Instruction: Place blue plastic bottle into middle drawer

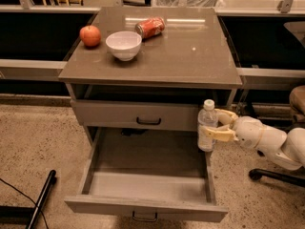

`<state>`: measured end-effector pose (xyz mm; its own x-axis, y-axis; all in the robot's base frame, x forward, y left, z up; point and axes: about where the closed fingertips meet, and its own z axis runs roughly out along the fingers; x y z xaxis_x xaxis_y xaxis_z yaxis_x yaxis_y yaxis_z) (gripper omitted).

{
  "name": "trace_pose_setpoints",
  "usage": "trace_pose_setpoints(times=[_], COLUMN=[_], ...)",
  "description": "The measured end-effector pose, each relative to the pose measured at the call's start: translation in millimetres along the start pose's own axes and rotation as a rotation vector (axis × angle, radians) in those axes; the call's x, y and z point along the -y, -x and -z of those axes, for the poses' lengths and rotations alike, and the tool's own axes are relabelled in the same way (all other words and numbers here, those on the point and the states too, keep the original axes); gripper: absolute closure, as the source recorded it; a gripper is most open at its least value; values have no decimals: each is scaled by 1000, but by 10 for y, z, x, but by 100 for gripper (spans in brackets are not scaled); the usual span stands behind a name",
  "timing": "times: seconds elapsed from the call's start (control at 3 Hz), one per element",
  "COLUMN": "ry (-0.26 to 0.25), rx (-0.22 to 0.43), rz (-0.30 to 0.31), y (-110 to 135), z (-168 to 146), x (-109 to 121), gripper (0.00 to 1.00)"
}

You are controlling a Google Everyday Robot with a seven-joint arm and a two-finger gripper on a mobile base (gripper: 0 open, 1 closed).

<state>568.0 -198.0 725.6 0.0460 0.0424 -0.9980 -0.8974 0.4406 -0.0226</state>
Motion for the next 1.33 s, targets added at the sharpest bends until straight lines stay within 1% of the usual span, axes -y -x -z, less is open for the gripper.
trace_pose_setpoints(times=[0.33, 0.67, 1.0, 1.33], ry=[9, 62, 116, 131], rx=[-13, 59, 124, 130], rz=[18, 12, 11, 13], y=[-353, -750, -1015, -996], z=[188, 438, 620, 620], x=[45, -2, -48, -76], gripper=[100, 100, 100, 100])
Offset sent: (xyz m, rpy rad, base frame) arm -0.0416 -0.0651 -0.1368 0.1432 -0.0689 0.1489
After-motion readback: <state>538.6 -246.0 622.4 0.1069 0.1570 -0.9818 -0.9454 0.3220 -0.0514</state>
